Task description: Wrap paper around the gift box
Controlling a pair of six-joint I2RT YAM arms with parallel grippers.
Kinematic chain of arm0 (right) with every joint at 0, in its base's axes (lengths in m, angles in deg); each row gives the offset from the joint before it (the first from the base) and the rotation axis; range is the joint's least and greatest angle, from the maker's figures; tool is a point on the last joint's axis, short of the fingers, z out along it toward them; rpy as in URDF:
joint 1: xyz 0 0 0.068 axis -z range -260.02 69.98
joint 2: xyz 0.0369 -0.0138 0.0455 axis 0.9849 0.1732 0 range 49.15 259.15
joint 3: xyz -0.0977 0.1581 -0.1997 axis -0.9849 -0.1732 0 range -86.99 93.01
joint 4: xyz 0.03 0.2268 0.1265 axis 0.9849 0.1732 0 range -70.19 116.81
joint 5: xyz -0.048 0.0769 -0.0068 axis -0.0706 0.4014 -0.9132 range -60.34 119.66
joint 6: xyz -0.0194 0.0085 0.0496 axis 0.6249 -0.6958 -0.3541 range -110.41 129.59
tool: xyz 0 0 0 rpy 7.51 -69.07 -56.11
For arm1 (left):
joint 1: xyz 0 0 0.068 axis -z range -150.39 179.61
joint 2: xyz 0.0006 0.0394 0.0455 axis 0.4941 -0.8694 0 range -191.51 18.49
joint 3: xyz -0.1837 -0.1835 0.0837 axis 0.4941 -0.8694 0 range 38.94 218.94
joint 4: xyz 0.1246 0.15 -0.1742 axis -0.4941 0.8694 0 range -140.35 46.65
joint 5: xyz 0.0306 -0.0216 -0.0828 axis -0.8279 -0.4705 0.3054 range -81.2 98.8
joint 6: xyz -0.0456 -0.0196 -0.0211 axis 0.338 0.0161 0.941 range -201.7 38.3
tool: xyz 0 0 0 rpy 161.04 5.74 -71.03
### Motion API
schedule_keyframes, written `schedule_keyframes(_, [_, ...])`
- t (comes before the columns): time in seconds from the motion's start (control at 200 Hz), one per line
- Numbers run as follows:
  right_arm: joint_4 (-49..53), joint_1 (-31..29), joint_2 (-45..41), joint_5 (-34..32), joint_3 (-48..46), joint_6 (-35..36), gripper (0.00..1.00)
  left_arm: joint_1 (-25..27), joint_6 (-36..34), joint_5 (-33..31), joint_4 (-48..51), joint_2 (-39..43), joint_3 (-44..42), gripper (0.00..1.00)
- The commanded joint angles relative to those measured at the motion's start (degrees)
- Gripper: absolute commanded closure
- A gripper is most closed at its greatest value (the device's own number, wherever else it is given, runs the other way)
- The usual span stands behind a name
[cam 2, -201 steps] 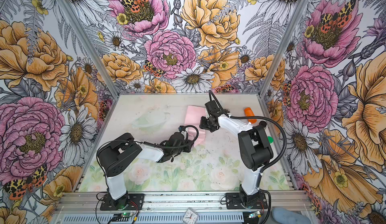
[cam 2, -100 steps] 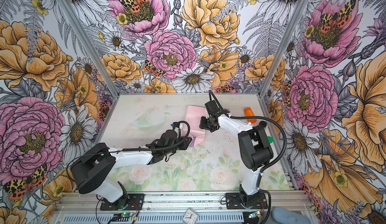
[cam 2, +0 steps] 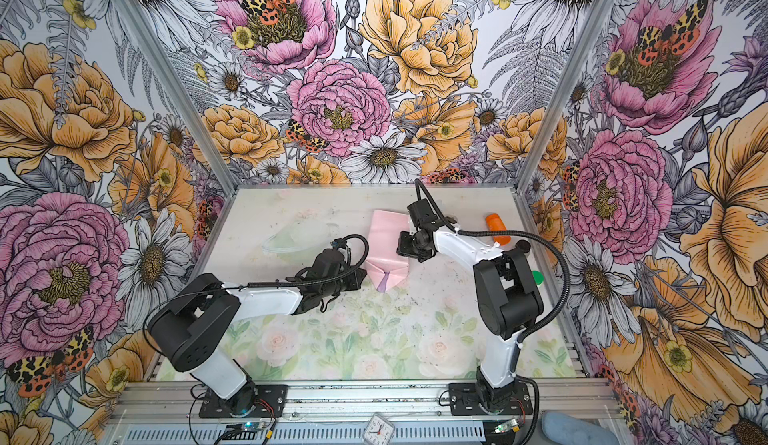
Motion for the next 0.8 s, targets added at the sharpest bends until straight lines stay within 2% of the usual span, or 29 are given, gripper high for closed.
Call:
schedule_keyframes(0.0, [1.9,-0.8,2.0,0.0,0.2,0.6,0.6,0.5,-0.8,2.8,-3.0,-3.2,2.5,0.83])
schedule_keyframes(0.23, [1.8,-0.9,1.6,0.2,-0.5,0.4,0.6,1.1,-0.2,3.6,-6.9,-10.9,5.7,0.83])
schedule_keyframes(0.495, [1.8,-0.9,1.5,0.3,-1.6,0.2,0.6,1.2,0.3,4.0,-10.2,-15.9,9.1,0.82])
schedule_keyframes(0.655, [1.9,-0.7,0.6,-0.3,-2.1,0.1,0.6,1.3,0.5,4.9,-10.3,-14.3,8.6,0.8])
schedule_keyframes(0.79, [1.9,-0.4,-0.5,-0.6,-2.0,0.1,0.54,1.3,0.5,4.6,-10.0,-10.1,4.9,0.79])
